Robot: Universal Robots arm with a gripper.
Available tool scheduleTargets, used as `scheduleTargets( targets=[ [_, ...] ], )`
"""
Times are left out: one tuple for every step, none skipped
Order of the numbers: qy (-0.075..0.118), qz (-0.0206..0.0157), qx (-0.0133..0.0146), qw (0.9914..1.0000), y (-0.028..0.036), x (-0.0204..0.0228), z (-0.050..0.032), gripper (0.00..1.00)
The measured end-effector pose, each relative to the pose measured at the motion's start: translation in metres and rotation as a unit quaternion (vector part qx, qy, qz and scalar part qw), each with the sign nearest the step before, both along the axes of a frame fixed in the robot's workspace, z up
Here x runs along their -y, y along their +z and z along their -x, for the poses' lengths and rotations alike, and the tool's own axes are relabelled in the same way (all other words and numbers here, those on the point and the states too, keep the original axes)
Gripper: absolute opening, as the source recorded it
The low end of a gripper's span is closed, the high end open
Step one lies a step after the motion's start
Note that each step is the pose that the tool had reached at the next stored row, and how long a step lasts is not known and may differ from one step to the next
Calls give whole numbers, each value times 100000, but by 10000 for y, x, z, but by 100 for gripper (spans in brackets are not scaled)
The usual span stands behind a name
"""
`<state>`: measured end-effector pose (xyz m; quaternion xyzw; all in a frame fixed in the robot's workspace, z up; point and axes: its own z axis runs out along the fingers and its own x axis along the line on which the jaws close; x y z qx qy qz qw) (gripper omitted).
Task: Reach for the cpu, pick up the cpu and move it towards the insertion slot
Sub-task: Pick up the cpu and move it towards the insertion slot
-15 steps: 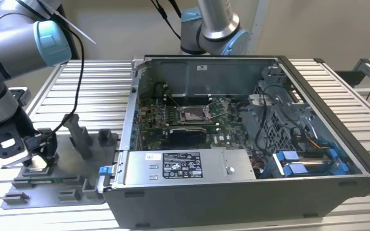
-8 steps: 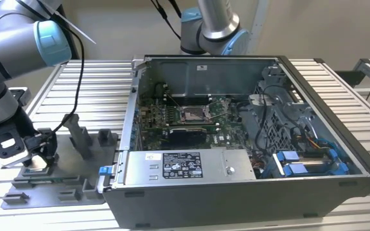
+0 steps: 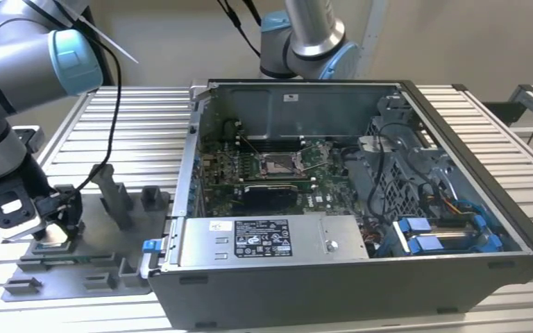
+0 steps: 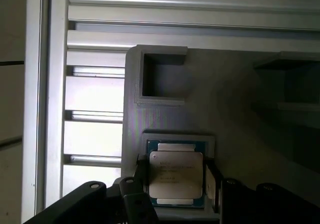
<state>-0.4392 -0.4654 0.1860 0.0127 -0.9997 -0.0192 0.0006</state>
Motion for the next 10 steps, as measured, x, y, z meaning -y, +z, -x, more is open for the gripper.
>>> scheduleTargets(
  targets=[
    [-2, 0, 0, 100000, 0, 0, 0, 0],
    [-4, -1, 0, 100000, 0, 0, 0, 0],
    [0, -5, 5, 100000, 1, 0, 0, 0],
    [-1, -1, -1, 100000, 3, 0, 0, 0],
    [0, -4, 3, 100000, 4, 0, 0, 0],
    [-1, -3, 1, 100000, 7, 0, 0, 0],
    [0, 1, -8, 100000, 11, 0, 0, 0],
    [-2, 2, -9, 100000, 16, 0, 0, 0],
    [0, -3, -1, 100000, 18, 0, 0, 0],
    [-2, -4, 3, 100000, 21, 0, 0, 0]
  ],
)
